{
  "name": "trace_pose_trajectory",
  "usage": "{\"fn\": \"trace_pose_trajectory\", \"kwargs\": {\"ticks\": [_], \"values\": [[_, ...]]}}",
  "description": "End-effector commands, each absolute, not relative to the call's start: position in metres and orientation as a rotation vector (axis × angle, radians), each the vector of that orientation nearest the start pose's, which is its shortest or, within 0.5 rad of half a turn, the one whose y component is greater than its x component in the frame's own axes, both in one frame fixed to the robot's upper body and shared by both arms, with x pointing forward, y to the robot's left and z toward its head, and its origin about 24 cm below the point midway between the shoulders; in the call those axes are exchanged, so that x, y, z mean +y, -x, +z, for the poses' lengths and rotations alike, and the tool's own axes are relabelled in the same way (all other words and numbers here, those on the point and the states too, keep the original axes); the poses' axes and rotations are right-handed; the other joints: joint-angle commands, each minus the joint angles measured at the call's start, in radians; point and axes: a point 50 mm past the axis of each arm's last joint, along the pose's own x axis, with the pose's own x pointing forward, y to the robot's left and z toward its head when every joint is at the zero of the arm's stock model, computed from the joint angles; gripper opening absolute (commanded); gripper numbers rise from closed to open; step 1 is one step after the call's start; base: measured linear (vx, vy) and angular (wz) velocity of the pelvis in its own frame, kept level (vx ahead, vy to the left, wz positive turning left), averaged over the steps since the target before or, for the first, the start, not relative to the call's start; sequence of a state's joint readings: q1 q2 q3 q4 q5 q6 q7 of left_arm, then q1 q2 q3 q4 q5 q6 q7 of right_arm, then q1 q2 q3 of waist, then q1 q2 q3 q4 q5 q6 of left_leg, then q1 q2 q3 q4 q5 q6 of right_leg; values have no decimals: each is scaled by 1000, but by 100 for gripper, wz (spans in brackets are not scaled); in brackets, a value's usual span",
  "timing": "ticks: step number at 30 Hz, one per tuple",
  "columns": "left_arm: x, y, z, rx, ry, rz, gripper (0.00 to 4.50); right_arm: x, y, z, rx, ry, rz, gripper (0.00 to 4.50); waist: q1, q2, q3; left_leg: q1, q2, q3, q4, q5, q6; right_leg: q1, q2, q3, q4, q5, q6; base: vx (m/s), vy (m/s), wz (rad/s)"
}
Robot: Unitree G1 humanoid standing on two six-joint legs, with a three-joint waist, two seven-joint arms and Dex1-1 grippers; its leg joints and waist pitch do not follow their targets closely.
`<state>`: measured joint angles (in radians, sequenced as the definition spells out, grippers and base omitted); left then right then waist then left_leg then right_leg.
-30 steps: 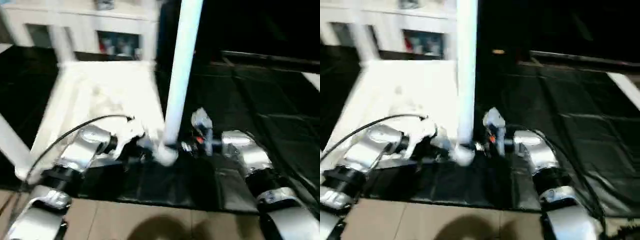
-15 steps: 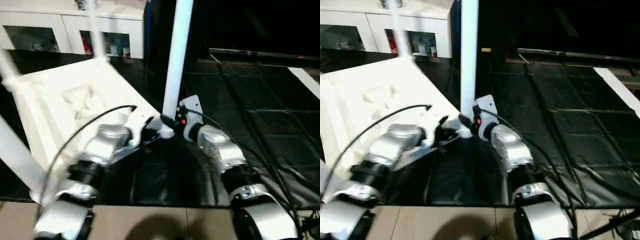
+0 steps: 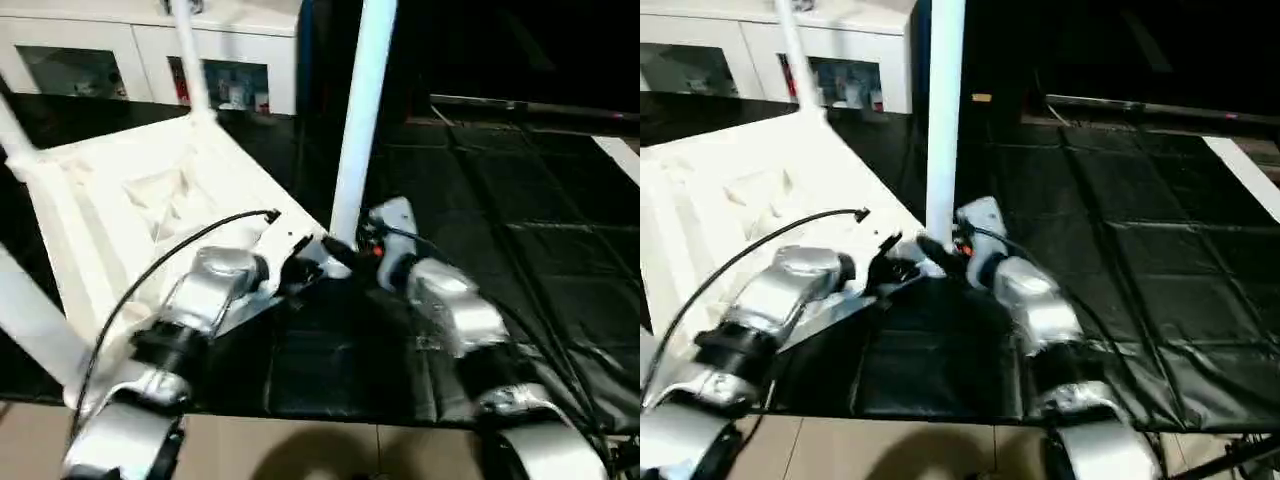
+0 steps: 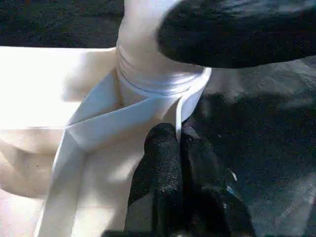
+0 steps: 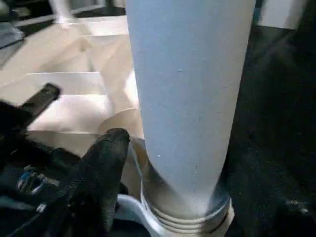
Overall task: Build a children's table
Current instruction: Rotate leg to tighten
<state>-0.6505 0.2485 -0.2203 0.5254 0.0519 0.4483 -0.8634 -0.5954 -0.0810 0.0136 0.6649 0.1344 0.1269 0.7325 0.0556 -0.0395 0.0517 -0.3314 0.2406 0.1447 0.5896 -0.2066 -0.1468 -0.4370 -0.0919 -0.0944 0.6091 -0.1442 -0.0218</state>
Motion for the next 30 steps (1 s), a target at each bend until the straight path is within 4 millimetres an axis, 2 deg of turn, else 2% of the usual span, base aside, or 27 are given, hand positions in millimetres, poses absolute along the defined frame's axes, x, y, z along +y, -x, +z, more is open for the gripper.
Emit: {"fn": "trace_pose_trajectory", "kwargs": {"ticks": [1, 6, 10, 12, 13, 15, 16, 17, 18, 19, 21, 22, 23, 27, 30], "values": [[108, -335, 65, 483, -300, -1024, 0, -93, -330, 49, 241, -80, 983, 356, 9, 12, -67, -20, -24, 30, -70, -188, 67, 78, -31, 38, -72, -275, -192, 0, 0, 0], [117, -329, 64, 518, -339, -1127, 0, -121, -323, 56, 244, -21, 1135, 399, 17, 10, -66, -21, -25, 31, -69, -194, 75, 81, -29, 37, -74, -279, -199, 0, 0, 0], [122, -321, 63, 533, -385, -1258, 0, -137, -321, 63, 248, 24, 1226, 406, 22, 7, -65, -18, -23, 30, -70, -198, 69, 77, -31, 37, -77, -317, -191, 0, 0, 0], [124, -316, 62, 538, -414, -1341, 0, -142, -319, 68, 259, 36, 1308, 406, 28, 8, -66, -18, -20, 30, -69, -198, 71, 78, -33, 38, -75, -313, -194, 0, 0, 0], [125, -313, 61, 548, -420, -1372, 0, -143, -318, 70, 263, 44, 1344, 406, 38, 9, -66, -12, -18, 32, -69, -196, 71, 73, -32, 39, -75, -301, -202, 0, 0, 0], [125, -311, 60, 550, -433, -1404, 0, -144, -318, 71, 266, 52, 1369, 406, 42, 9, -67, -10, -18, 33, -68, -192, 69, 72, -31, 39, -70, -280, -213, 0, 0, 0], [125, -310, 60, 549, -441, -1422, 0, -144, -318, 72, 267, 56, 1381, 406, 43, 10, -65, -15, -17, 33, -70, -186, 65, 75, -31, 39, -68, -273, -215, 0, 0, 0], [126, -308, 60, 559, -443, -1443, 0, -143, -318, 73, 268, 52, 1401, 406, 47, 10, -67, -14, -16, 32, -70, -182, 60, 76, -32, 39, -66, -268, -214, 0, 0, 0], [128, -304, 60, 570, -460, -1493, 0, -141, -318, 74, 275, 49, 1449, 406, 50, 4, -68, -15, -16, 32, -70, -181, 59, 77, -33, 39, -64, -272, -213, 0, 0, 0], [128, -304, 60, 570, -460, -1493, 0, -141, -318, 74, 275, 49, 1449, 406, 52, 6, -68, -17, -15, 31, -70, -181, 58, 78, -34, 39, -62, -272, -214, 0, 0, 0], [130, -303, 60, 575, -469, -1512, 0, -138, -318, 74, 281, 48, 1469, 406, 56, 7, -68, -13, -14, 34, -69, -173, 56, 74, -34, 41, -62, -260, -218, 0, 0, 0], [131, -301, 60, 577, -486, -1540, 0, -136, -319, 73, 288, 48, 1481, 406, 60, 5, -69, -11, -14, 34, -69, -169, 55, 73, -34, 41, -61, -252, -223, 0, 0, 0], [132, -300, 60, 580, -494, -1551, 0, -135, -319, 73, 292, 48, 1487, 388, 59, 6, -68, -15, -15, 34, -70, -161, 53, 76, -34, 41, -59, -244, -224, 0, 0, 0], [133, -298, 62, 580, -516, -1593, 0, -130, -323, 71, 295, 42, 1487, 365, 61, 4, -69, -16, -15, 34, -69, -150, 47, 76, -34, 41, -56, -232, -223, 0, 0, 0], [133, -297, 62, 581, -519, -1606, 0, -127, -323, 71, 293, 33, 1499, 330, 64, 5, -69, -17, -14, 34, -70, -151, 41, 78, -35, 42, -55, -239, -218, 0, 0, 0]]}}
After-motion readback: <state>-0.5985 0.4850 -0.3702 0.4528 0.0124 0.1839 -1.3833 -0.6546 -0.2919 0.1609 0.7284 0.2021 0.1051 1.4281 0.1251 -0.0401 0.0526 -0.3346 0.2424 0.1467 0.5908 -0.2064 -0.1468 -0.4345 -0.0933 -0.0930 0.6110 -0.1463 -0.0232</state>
